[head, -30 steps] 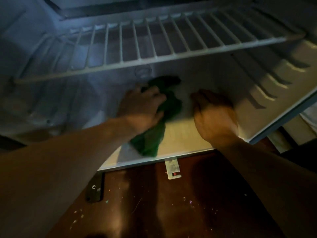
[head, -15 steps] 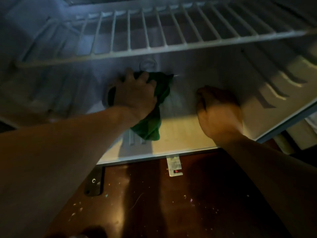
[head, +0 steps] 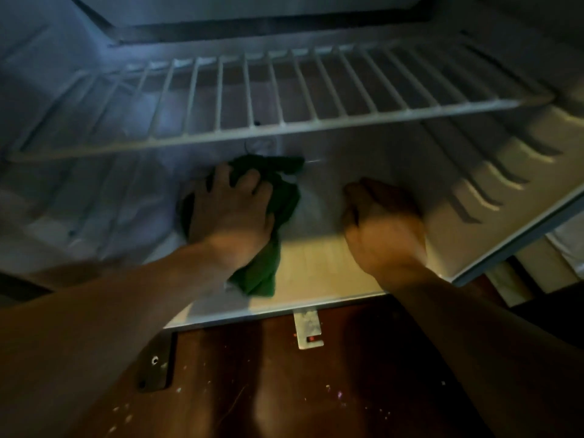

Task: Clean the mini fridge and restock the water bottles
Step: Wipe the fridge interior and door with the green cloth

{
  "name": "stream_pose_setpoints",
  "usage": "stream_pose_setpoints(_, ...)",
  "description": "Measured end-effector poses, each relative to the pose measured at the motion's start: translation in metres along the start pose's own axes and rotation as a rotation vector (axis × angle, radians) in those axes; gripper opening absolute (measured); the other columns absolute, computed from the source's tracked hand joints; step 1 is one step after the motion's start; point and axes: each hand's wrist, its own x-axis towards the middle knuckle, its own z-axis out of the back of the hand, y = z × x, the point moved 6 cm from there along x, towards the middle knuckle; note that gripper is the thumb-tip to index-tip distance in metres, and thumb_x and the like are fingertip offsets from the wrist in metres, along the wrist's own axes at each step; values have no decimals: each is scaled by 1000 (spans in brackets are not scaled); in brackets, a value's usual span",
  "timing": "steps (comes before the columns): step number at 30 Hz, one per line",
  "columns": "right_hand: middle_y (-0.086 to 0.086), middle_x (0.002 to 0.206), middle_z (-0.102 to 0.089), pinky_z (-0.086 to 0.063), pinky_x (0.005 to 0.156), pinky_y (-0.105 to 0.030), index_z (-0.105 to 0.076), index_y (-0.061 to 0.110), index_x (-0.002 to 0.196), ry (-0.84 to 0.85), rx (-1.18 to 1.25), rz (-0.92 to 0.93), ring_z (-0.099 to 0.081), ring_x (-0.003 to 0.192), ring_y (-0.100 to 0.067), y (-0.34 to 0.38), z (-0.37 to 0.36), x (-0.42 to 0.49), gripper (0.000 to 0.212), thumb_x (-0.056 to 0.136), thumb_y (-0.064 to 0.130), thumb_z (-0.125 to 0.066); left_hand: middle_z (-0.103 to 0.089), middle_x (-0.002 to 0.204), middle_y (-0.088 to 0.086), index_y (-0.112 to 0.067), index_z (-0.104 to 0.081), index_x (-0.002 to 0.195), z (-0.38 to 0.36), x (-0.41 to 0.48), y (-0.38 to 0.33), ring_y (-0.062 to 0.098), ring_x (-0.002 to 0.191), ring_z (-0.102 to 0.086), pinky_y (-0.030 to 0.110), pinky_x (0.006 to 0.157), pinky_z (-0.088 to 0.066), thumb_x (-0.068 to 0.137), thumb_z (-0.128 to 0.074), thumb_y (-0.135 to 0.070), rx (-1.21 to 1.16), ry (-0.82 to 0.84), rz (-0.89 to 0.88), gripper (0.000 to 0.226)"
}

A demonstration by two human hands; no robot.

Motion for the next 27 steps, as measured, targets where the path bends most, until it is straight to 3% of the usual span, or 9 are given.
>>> stream_pose_setpoints(2,-10,114,-66,-45,95,-44,-69,17,107,10,-9,27,-60,102,-34,3,0,1,38,84,29,-40,-61,113,8,-17,-62,104,6,-36,-14,42,112,-47,54,90,-43,80,-43,-42,-113,-128,-375,40)
stream_pose_setpoints(4,-9,112,-66,-43,96,-44,-68,17,107,5,-26,54,-59,101,-34,3,2,0,37,85,27,-41,-65,107,8,-18,-66,99,-1,-56,-13,44,111,-51,55,88,-46,76,-47,-41,-90,-134,-507,37)
stream_pose_setpoints(7,-9,110,-67,-46,93,-41,-69,17,105,-6,14,28,-60,100,-33,-2,5,1,34,81,24,-47,-56,120,12,-21,-59,117,4,-18,4,44,111,-49,52,86,-44,86,-41,-40,72,-36,-79,40)
stream_pose_setpoints(10,-6,107,-69,-47,88,-37,-70,18,102,-12,15,-12,-61,97,-31,-1,6,-2,31,77,23,-52,-36,139,16,-34,-27,143,-5,9,21,47,121,-35,59,99,-35,99,-28,-35,92,154,196,43)
stream_pose_setpoints(13,-6,101,-68,-46,86,-38,-69,18,99,-9,24,5,-60,94,-31,2,7,0,30,77,23,-49,-35,134,15,-30,-25,139,-1,-1,17,44,120,-35,56,95,-39,98,-27,-37,197,202,140,41)
stream_pose_setpoints(15,-8,102,-67,-45,90,-39,-69,17,100,3,27,5,-59,95,-33,2,7,-1,29,78,23,-50,-43,123,13,-22,-34,132,13,-17,6,38,108,-45,43,73,-42,96,-29,-42,278,130,-2,41)
stream_pose_setpoints(17,-10,105,-67,-45,93,-42,-68,15,102,6,26,5,-60,99,-35,3,7,0,29,80,23,-51,-58,105,10,-20,-52,120,21,-37,-6,31,86,-54,36,52,-27,94,-31,-45,409,68,-201,41)
stream_pose_setpoints(23,-10,119,-63,-44,97,-45,-65,15,114,117,25,-19,-56,111,-34,2,3,-1,37,84,25,-45,-58,78,15,-13,-62,87,5,-18,10,33,67,-55,33,49,-26,82,-51,-34,180,-104,-172,25)
stream_pose_setpoints(27,-6,127,-55,-41,99,-40,-57,17,125,184,12,-10,-49,119,-28,-1,0,-4,40,89,25,-41,-58,79,18,-12,-60,88,-5,16,18,35,68,-56,32,48,-26,85,-51,-28,232,-240,-114,19)
